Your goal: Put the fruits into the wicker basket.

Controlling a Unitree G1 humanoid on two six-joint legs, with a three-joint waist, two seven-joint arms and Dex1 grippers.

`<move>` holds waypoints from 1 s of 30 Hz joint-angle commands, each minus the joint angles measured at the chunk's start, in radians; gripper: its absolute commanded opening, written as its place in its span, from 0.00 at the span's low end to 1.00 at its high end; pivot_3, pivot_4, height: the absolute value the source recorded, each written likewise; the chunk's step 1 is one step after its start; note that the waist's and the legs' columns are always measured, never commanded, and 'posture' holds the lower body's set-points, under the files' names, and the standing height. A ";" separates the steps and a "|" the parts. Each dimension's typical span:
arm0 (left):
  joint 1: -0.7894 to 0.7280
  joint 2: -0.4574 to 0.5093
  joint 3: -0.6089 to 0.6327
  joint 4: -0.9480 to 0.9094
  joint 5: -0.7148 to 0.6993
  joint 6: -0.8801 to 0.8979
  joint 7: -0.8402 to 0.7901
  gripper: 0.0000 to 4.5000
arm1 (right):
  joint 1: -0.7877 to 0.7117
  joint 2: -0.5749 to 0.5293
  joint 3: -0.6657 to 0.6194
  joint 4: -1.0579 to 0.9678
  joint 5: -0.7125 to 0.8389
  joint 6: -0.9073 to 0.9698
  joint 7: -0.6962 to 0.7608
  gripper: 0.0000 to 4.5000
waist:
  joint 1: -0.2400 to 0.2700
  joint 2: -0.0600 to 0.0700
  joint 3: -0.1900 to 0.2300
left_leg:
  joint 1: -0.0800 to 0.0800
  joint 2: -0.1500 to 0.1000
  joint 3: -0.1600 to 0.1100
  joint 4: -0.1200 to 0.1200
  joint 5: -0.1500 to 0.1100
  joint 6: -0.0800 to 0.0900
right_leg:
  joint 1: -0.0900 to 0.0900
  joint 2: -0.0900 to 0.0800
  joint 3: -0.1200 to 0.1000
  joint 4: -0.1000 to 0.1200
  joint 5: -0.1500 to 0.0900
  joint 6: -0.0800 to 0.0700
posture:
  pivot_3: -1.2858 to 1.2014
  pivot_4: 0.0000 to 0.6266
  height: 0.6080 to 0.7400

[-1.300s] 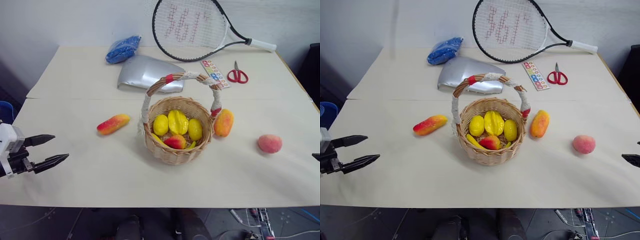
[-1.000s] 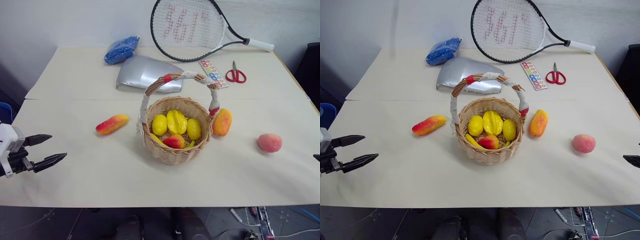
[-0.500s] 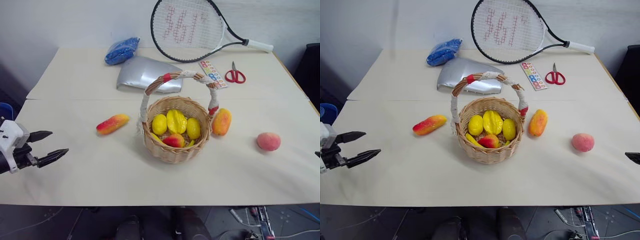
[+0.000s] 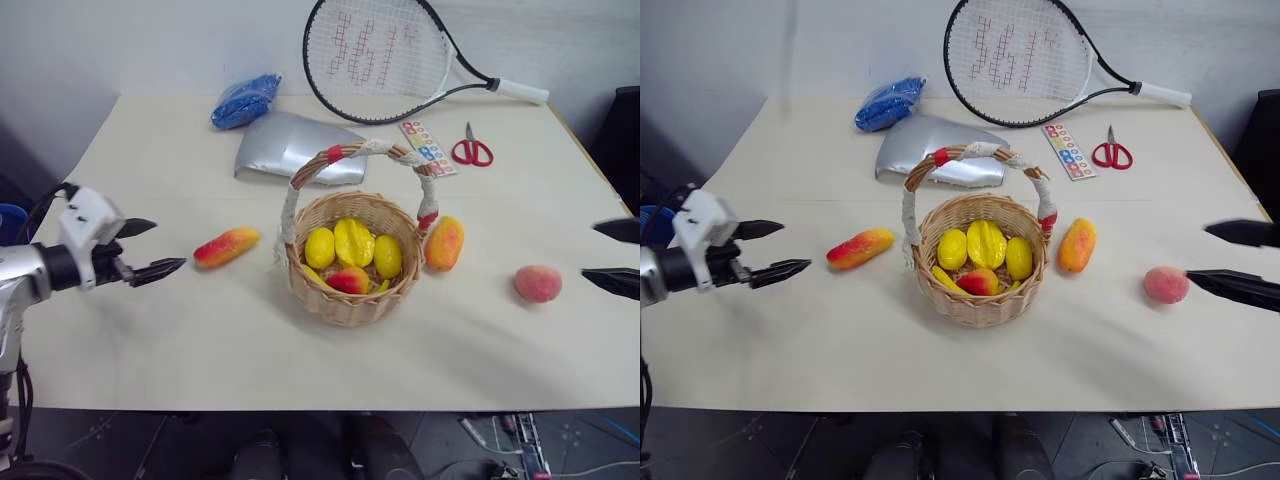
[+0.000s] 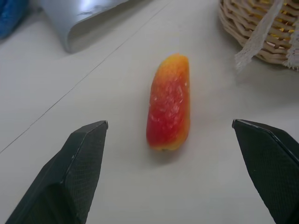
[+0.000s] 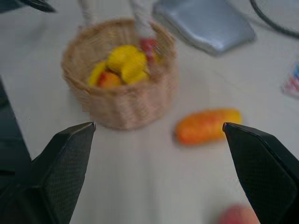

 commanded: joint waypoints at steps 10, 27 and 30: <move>-0.352 -0.096 -0.347 0.318 0.277 -0.015 0.001 1.00 | -0.325 -0.059 0.071 -0.166 0.384 0.133 -0.269 1.00 | 0.018 -0.003 0.002 | -0.004 0.000 0.002 0.005 0.000 0.001 | -0.003 0.000 0.001 0.000 0.000 0.001 | 0.52 0.24 1.00; -0.519 -0.317 -0.395 0.738 0.438 -0.283 0.061 0.66 | -0.412 -0.055 0.149 -0.153 0.381 0.107 -0.373 1.00 | 0.027 -0.004 0.002 | -0.021 0.000 0.000 0.019 0.000 0.003 | -0.016 -0.001 0.000 0.010 0.001 0.002 | 0.52 0.24 1.00; -0.505 -0.295 -0.370 0.704 0.422 -0.280 0.031 0.47 | -0.411 -0.054 0.152 -0.150 0.376 0.106 -0.379 1.00 | 0.026 -0.004 0.002 | -0.021 0.000 0.000 0.019 0.000 0.003 | -0.016 -0.001 0.000 0.011 0.001 0.002 | 0.52 0.24 1.00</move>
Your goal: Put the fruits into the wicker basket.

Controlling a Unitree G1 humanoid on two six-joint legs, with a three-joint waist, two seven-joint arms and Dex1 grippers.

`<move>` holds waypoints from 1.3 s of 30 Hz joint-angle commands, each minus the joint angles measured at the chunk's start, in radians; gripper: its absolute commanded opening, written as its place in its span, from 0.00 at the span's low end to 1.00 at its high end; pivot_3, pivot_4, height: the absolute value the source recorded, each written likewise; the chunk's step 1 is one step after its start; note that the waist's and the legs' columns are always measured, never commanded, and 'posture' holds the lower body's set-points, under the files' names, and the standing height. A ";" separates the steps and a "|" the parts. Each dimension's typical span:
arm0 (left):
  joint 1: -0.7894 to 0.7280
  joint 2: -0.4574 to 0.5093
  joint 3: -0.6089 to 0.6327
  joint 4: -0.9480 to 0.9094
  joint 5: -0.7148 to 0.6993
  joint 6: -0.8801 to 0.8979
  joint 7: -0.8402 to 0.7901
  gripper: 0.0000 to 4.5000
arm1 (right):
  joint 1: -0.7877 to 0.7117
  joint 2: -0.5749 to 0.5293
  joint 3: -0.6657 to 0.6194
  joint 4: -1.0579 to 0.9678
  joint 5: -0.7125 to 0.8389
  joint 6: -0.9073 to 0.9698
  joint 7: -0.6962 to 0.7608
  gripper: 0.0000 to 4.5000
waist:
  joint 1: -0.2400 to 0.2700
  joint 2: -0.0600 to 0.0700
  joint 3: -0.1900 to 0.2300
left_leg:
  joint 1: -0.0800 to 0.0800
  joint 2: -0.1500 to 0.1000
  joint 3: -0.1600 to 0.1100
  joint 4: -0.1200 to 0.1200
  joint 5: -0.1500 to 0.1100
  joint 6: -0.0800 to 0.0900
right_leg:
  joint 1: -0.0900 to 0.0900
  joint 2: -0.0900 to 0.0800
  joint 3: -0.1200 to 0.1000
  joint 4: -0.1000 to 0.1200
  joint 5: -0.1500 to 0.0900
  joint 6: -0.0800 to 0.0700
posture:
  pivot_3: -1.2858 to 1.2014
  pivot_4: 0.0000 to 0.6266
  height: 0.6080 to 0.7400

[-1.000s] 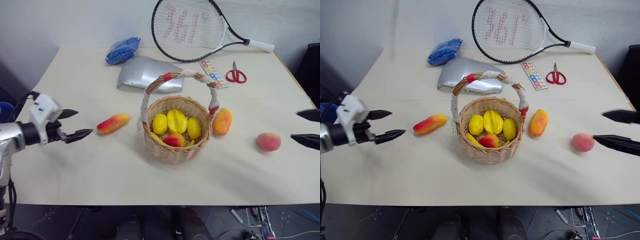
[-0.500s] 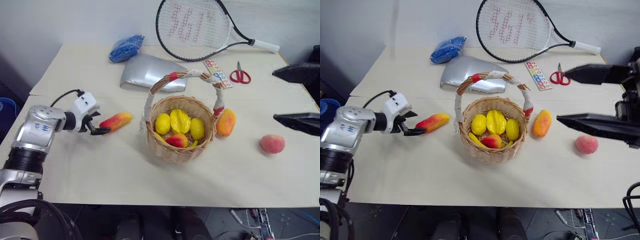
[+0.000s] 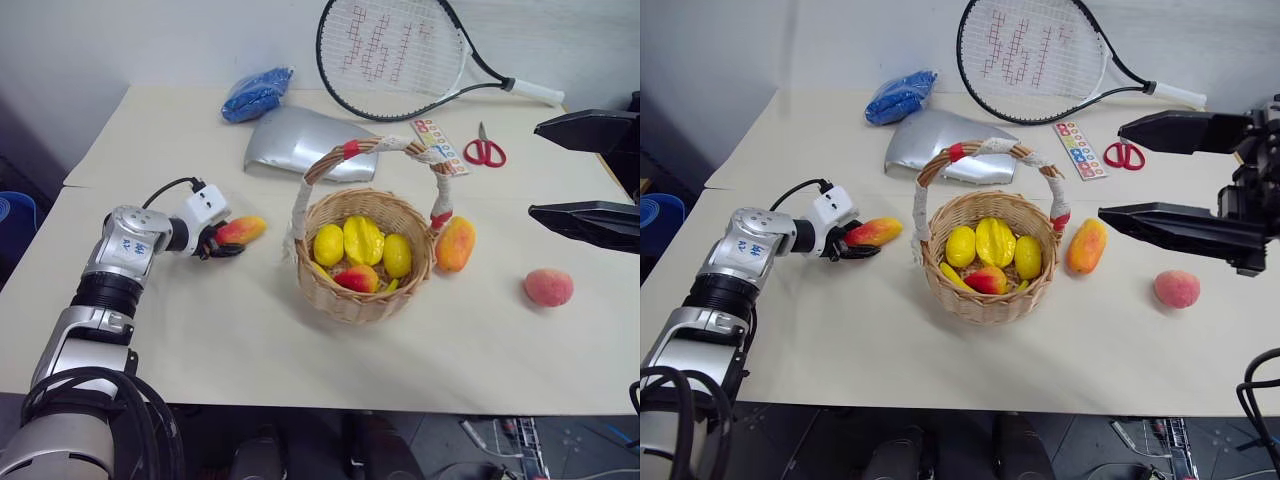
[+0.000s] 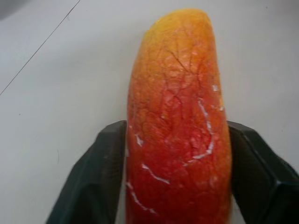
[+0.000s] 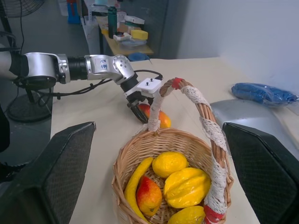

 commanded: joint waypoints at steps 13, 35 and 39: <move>-0.097 0.076 0.110 -0.375 -0.180 0.150 -0.243 0.42 | 0.032 0.022 -0.039 -0.002 -0.047 -0.015 -0.043 1.00 | 0.022 -0.003 0.002 | -0.001 -0.001 0.000 0.001 0.002 -0.002 | 0.000 0.000 0.000 0.000 0.000 0.000 | 0.52 0.24 1.00; -0.615 -0.321 0.030 0.439 -0.062 -0.462 -0.579 0.69 | 0.274 0.062 -0.365 -0.175 0.083 0.129 -0.213 1.00 | 0.020 -0.005 0.003 | -0.005 -0.001 0.002 0.001 0.002 -0.001 | -0.006 0.015 0.007 0.000 0.001 0.002 | 0.52 0.24 1.00; -0.606 -0.335 0.051 0.445 -0.061 -0.464 -0.587 0.94 | 0.341 0.071 -0.384 -0.205 0.059 0.130 -0.203 1.00 | 0.021 -0.005 0.003 | -0.006 -0.001 0.002 0.002 0.002 -0.001 | -0.006 0.015 0.007 -0.001 0.001 0.002 | 0.52 0.24 1.00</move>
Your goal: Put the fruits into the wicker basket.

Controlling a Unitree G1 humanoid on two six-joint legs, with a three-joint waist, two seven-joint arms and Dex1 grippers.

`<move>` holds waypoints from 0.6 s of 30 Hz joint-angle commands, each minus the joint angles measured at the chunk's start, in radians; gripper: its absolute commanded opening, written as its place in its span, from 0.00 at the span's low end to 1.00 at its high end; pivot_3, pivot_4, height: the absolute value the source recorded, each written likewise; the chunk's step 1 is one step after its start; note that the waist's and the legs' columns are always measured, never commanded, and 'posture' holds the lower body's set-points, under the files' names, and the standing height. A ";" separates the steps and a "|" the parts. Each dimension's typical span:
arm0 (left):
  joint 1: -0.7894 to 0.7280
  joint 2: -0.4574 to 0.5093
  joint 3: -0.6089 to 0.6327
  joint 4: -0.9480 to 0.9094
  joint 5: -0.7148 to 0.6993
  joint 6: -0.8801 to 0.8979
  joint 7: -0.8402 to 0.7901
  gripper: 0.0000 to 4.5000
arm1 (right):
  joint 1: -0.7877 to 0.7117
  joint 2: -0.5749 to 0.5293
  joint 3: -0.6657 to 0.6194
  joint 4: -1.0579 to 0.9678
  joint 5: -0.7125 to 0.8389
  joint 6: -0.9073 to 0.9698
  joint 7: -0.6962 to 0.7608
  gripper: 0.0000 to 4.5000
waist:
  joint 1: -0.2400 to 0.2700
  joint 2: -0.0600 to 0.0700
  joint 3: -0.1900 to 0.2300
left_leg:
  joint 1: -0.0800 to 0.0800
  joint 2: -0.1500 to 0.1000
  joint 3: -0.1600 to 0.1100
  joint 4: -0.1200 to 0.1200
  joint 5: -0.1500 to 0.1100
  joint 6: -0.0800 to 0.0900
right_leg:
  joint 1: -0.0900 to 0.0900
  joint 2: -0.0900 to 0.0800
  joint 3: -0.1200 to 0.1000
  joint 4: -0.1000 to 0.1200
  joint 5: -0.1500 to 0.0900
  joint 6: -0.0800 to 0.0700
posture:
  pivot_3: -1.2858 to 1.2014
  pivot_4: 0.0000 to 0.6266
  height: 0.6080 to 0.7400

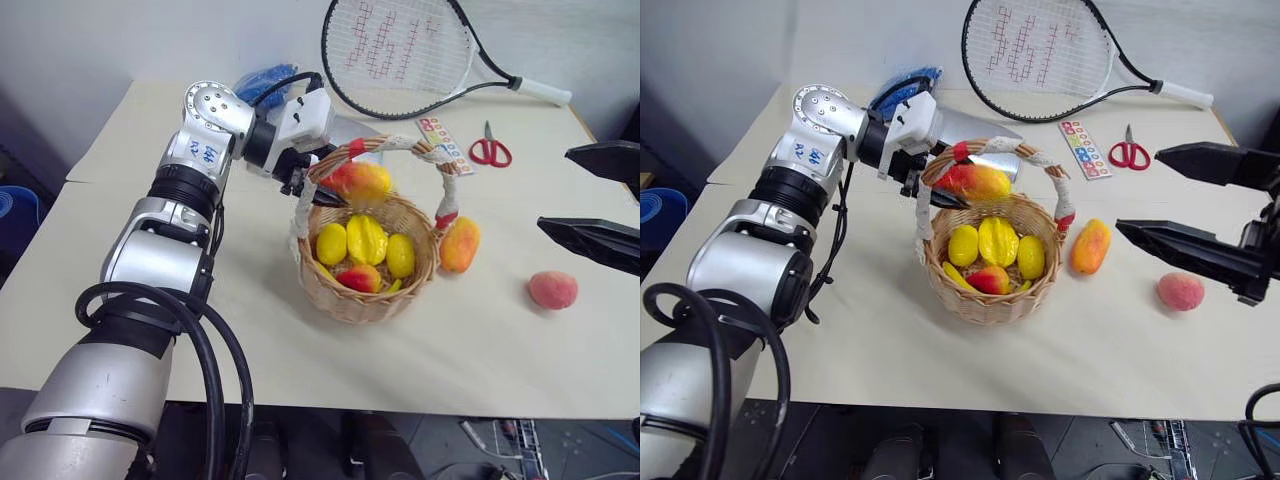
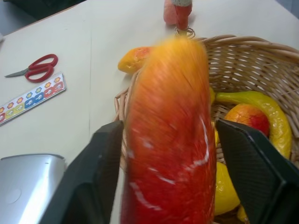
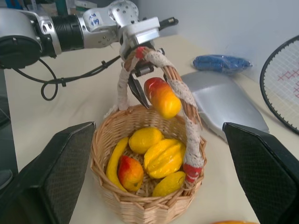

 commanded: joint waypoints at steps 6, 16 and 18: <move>0.003 0.017 0.062 -0.007 -0.014 -0.014 0.029 1.00 | 0.066 0.017 -0.064 -0.004 -0.030 -0.017 0.027 1.00 | 0.001 0.000 0.000 | -0.006 0.000 0.000 0.004 0.000 -0.001 | -0.006 0.000 0.000 0.003 0.000 0.000 | 0.52 0.24 1.00; 0.077 0.237 0.243 -0.158 -0.145 0.296 0.062 1.00 | 0.291 0.092 0.025 0.034 -0.381 -0.171 0.127 1.00 | -0.005 0.000 0.000 | -0.007 0.000 0.000 0.008 0.000 -0.001 | -0.008 0.002 0.000 0.006 0.000 0.000 | 0.52 0.24 1.00; 0.135 0.267 0.276 -0.277 -0.192 0.411 0.077 1.00 | 0.295 0.096 0.065 0.037 -0.418 -0.204 0.124 1.00 | -0.010 0.000 0.000 | -0.008 0.001 0.000 0.008 0.000 -0.001 | -0.008 0.002 0.000 0.007 0.000 0.000 | 0.52 0.24 1.00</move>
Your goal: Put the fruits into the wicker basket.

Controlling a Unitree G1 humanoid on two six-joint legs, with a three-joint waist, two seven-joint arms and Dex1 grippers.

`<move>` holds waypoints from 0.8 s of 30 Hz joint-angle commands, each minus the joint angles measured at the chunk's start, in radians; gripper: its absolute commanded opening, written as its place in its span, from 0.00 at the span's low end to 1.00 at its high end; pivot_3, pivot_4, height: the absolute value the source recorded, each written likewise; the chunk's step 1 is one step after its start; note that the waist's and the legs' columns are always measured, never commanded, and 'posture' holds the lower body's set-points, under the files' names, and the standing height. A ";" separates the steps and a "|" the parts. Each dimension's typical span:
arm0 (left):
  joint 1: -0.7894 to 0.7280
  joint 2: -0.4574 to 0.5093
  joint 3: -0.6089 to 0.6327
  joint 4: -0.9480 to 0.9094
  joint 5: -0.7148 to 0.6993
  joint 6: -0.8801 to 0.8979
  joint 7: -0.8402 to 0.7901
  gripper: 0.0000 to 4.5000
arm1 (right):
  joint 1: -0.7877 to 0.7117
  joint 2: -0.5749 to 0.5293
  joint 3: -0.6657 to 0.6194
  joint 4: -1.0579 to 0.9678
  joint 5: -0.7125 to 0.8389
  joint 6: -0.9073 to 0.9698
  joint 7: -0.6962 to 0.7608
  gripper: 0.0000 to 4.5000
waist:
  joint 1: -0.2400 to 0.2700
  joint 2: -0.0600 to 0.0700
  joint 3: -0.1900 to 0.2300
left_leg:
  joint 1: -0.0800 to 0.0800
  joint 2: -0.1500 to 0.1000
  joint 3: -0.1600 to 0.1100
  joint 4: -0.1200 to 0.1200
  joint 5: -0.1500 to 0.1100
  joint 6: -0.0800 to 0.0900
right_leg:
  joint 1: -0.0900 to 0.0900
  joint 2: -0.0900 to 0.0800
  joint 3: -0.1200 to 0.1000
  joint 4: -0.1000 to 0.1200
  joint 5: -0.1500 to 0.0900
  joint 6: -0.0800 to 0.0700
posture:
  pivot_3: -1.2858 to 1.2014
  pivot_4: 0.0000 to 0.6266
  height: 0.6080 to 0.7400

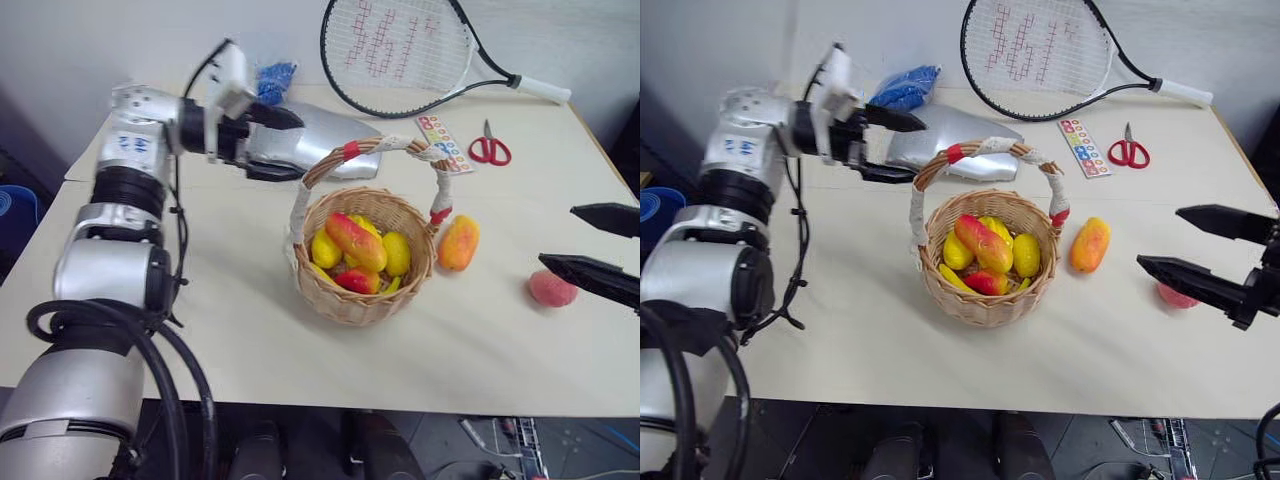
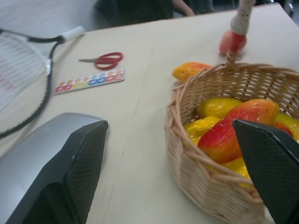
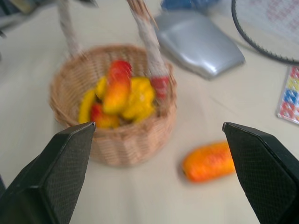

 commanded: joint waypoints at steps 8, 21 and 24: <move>0.630 0.295 0.249 -1.168 -0.497 0.770 0.020 1.00 | -0.011 0.070 0.109 -0.010 -0.038 -0.035 -0.035 1.00 | -0.018 -0.002 0.001 | 0.000 0.006 -0.002 0.003 0.000 -0.004 | 0.000 -0.006 0.003 0.009 0.000 0.000 | 0.52 0.24 1.00; 0.681 0.314 0.254 -1.451 -0.723 0.886 0.271 1.00 | -0.261 0.281 0.477 0.073 -0.158 -0.028 -0.369 1.00 | -0.020 -0.004 0.002 | 0.025 0.002 -0.008 0.002 -0.003 -0.005 | 0.028 -0.002 0.006 -0.002 -0.001 0.000 | 0.52 0.24 1.00; 0.692 0.316 0.242 -1.461 -0.734 0.875 0.286 1.00 | -0.368 0.376 0.563 0.142 -0.235 -0.026 -0.501 1.00 | -0.023 -0.004 0.002 | 0.023 0.002 -0.005 0.001 -0.003 -0.008 | 0.024 0.000 0.008 -0.001 -0.002 -0.002 | 0.52 0.24 1.00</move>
